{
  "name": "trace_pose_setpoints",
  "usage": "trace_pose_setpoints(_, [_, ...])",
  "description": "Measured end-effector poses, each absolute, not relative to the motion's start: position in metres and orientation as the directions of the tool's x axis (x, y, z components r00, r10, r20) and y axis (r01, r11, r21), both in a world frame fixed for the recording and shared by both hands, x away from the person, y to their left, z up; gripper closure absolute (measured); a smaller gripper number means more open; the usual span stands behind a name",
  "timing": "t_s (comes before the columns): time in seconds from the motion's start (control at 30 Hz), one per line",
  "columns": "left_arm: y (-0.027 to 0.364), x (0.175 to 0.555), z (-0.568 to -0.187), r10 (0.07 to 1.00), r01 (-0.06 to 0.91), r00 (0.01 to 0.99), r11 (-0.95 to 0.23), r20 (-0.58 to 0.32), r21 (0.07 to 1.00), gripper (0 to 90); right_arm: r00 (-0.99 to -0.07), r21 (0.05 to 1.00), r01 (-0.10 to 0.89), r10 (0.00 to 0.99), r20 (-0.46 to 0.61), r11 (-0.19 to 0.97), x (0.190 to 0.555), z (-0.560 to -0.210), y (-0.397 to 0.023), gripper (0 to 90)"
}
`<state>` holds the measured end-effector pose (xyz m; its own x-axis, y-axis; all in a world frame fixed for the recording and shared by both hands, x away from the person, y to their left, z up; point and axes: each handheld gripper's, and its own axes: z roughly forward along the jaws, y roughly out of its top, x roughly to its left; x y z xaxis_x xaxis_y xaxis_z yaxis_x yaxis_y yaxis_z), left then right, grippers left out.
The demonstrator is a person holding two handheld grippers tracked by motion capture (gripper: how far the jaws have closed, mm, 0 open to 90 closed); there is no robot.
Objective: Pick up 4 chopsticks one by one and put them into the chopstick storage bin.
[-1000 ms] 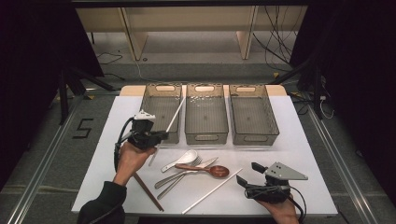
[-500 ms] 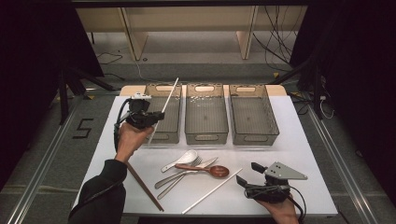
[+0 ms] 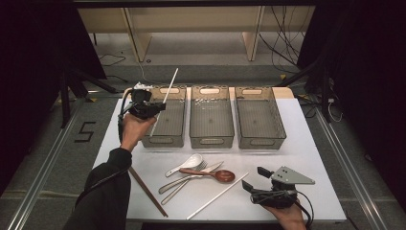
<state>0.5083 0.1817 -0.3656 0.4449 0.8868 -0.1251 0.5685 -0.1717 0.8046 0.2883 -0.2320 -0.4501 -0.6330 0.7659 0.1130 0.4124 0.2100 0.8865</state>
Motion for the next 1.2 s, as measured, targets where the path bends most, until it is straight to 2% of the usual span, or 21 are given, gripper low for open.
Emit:
trace_pose_setpoints(0.3, [0.18,0.524,-0.371,0.901,0.561,0.427,-0.2,-0.075,0.803,83.7,-0.636,0.885,0.415,0.763,0.116,0.212,0.289,-0.451,-0.232,25.9])
trace_pose_setpoints(1.2, [0.183,0.54,-0.404,0.913,0.596,0.404,-0.214,-0.058,0.774,83.3,-0.64,0.885,0.414,0.76,0.117,0.212,0.288,-0.451,-0.232,25.9])
